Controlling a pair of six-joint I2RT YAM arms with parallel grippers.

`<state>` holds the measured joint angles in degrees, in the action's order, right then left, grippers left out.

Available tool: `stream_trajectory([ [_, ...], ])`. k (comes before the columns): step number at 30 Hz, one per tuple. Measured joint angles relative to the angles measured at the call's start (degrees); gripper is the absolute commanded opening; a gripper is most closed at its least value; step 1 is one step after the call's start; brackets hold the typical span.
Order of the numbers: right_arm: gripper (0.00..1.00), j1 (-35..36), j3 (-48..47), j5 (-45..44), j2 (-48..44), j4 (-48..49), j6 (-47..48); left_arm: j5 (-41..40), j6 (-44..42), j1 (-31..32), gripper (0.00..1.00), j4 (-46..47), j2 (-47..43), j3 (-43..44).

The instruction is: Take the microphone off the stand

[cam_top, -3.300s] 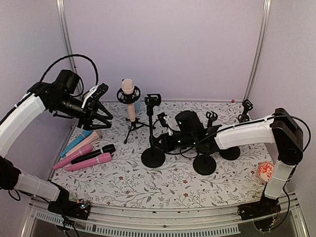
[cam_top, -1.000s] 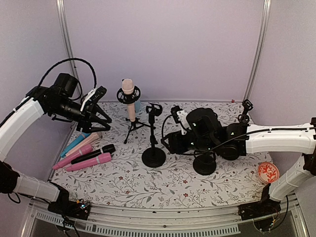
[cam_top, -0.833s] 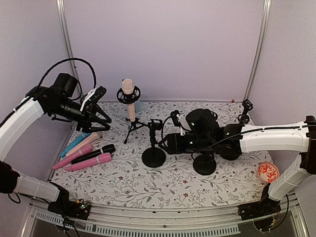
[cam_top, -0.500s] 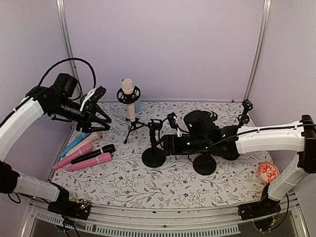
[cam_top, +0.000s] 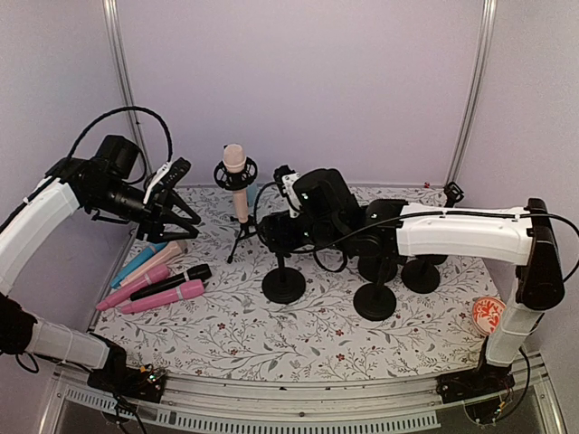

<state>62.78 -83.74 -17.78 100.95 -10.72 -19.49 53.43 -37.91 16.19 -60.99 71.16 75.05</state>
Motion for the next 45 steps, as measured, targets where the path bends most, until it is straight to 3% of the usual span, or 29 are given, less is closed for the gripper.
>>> stream_trajectory([
  [6,0.72,0.0,-6.5,-6.2,5.6,-5.7,5.8,0.2,-0.1,-0.5,0.48,-0.1,0.0,0.0],
  [14,0.45,0.3,-6.8,-12.2,5.9,-8.4,9.5,0.4,0.0,-0.8,0.48,0.0,0.0,0.0],
  [19,0.35,0.0,-6.8,-15.9,6.1,-8.4,13.0,0.6,0.0,-0.8,0.48,0.0,0.1,0.0],
  [37,0.30,-12.3,-4.7,-25.0,6.1,-2.4,34.4,0.5,0.5,-0.9,0.48,0.0,0.1,0.9],
  [45,0.29,-12.7,-6.4,-30.5,6.1,9.5,49.9,0.5,0.7,-0.9,0.48,0.1,0.1,1.1],
])
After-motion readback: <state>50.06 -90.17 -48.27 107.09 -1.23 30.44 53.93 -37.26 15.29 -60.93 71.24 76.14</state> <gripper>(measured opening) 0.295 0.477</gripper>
